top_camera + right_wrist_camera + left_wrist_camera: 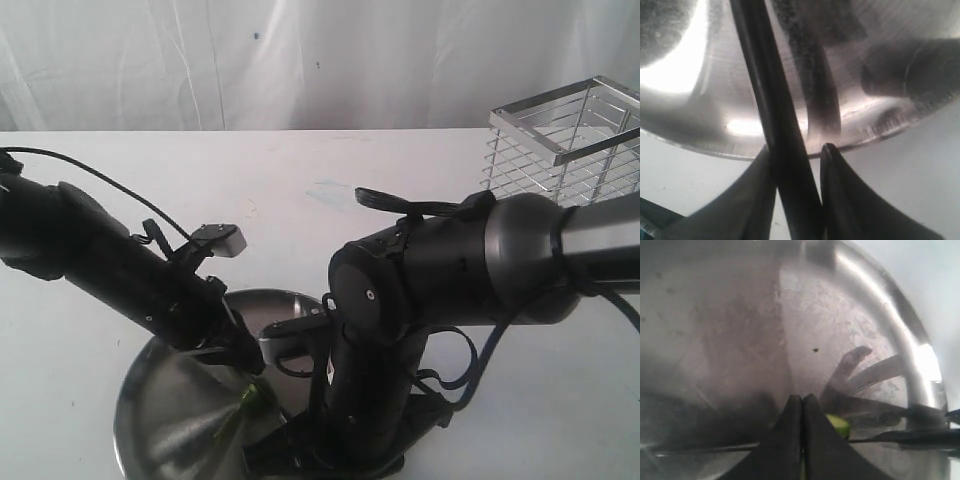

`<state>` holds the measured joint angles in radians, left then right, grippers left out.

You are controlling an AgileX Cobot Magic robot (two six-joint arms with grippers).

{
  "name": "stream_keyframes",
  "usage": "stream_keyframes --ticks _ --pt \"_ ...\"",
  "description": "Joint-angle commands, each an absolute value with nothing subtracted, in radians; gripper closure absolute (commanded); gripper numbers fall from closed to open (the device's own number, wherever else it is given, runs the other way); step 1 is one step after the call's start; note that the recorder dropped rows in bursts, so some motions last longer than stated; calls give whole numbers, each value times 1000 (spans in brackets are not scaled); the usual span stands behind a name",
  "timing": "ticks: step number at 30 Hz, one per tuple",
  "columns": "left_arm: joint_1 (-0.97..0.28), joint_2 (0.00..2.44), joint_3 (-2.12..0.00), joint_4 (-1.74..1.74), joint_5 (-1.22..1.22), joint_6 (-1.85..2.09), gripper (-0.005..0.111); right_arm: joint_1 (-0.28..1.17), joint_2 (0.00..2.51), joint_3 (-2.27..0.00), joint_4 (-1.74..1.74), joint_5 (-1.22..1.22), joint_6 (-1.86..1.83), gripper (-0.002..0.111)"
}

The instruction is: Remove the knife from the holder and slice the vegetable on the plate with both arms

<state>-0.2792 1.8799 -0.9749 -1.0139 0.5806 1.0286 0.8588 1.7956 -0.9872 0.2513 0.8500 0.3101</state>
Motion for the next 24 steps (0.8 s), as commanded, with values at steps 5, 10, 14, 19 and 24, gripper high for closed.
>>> stream_keyframes --ticks 5,10,14,19,24 --pt "-276 1765 -911 -882 539 1027 107 841 1806 -961 186 850 363 108" --pt "-276 1762 -889 -945 502 1078 107 841 1806 -961 186 848 354 108" --pt "-276 1745 -889 -1046 507 1140 107 841 1806 -961 186 848 319 108" --pt "-276 1695 -922 -1189 553 1251 107 841 1806 -966 219 894 245 108" --pt "-267 1638 -956 -1232 527 1189 107 841 1806 -966 304 980 143 108"
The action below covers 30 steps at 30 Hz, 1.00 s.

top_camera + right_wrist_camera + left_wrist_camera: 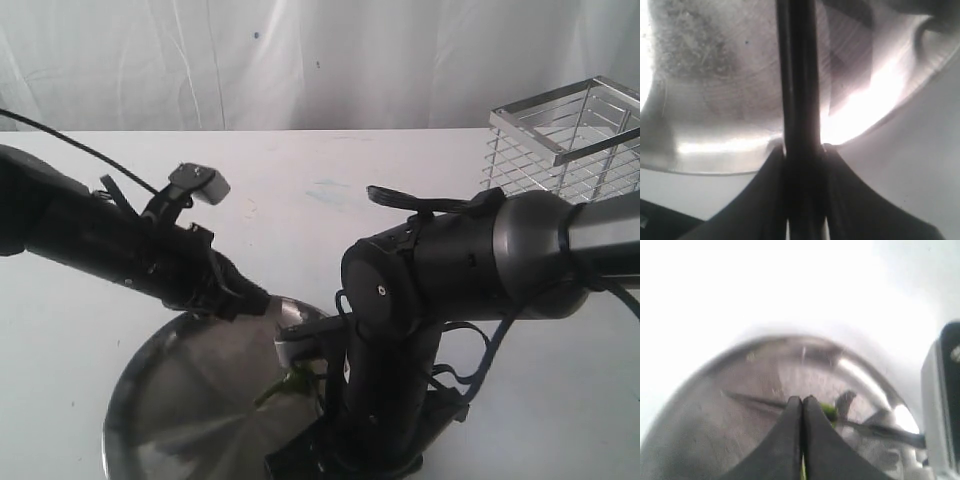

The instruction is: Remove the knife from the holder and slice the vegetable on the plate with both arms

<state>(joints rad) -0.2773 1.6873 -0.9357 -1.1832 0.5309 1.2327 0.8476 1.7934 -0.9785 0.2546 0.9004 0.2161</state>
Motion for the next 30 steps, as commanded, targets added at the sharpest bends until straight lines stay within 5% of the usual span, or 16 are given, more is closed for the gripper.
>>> stream_keyframes --ticks 1,9,30 --pt "-259 1630 -956 -1232 509 1170 107 841 1806 -966 314 985 131 108" --pt "-154 1619 -956 -1150 471 1008 107 841 1806 -966 328 982 133 108" --pt "-201 1831 -821 -1695 885 1657 107 841 1806 -966 367 980 105 108"
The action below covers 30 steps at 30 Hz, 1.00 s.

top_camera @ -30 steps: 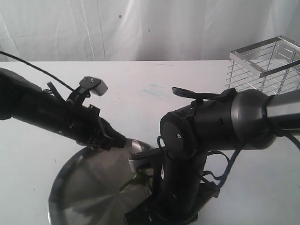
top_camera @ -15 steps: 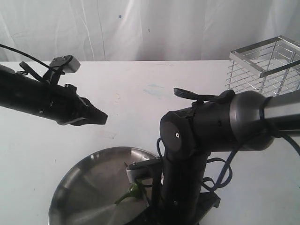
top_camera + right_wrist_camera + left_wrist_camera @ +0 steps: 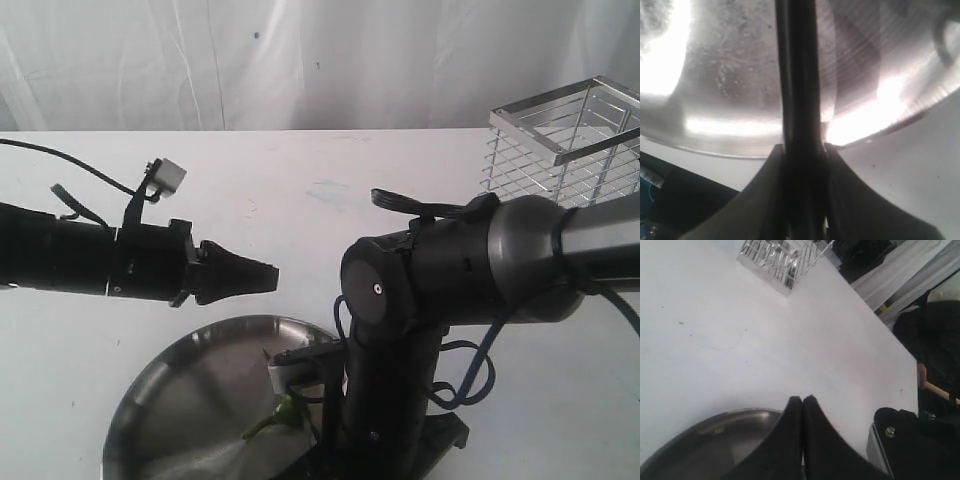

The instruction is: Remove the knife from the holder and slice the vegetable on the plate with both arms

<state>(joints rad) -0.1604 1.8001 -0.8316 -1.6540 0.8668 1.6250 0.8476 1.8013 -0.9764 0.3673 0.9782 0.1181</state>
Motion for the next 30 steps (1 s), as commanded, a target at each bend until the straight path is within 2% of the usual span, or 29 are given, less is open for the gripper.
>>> stream_keyframes --ticks 1,5,10,22,30 --pt "-220 1839 -818 -1698 869 1657 107 841 1806 -966 367 980 98 108" --pt "-278 1873 -811 -1738 815 1709 107 841 1806 -966 367 979 88 108" --pt "-280 1886 -811 -1744 737 1728 107 841 1806 -966 367 963 81 108" --pt "-280 1989 -815 -1744 734 1785 107 841 1806 -966 367 936 74 108" --pt "-280 2011 -734 -1744 714 1714 107 836 1808 -966 258 866 101 108"
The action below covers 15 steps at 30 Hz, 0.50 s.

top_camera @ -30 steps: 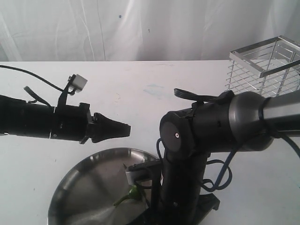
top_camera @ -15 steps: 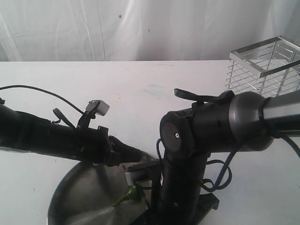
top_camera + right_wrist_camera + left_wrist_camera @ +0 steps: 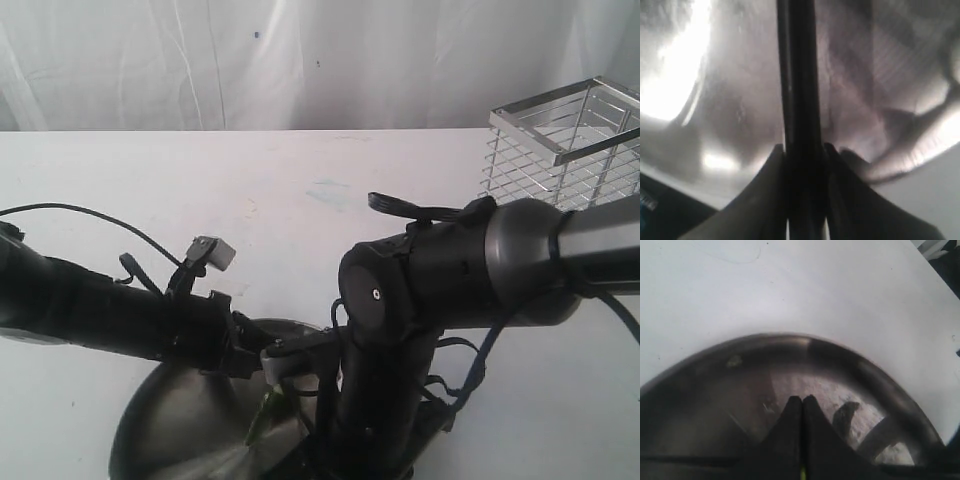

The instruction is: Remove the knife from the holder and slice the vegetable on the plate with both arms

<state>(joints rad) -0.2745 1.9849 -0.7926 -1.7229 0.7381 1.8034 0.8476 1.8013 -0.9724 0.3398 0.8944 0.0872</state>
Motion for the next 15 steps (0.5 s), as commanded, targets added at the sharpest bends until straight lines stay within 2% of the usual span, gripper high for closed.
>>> stream_keyframes --ticks 1,15 --pt "-280 2011 -725 -1744 727 1706 107 835 1808 -966 240 874 109 108" --pt "-280 2011 -698 -1741 742 1670 107 835 1808 -966 216 803 137 108"
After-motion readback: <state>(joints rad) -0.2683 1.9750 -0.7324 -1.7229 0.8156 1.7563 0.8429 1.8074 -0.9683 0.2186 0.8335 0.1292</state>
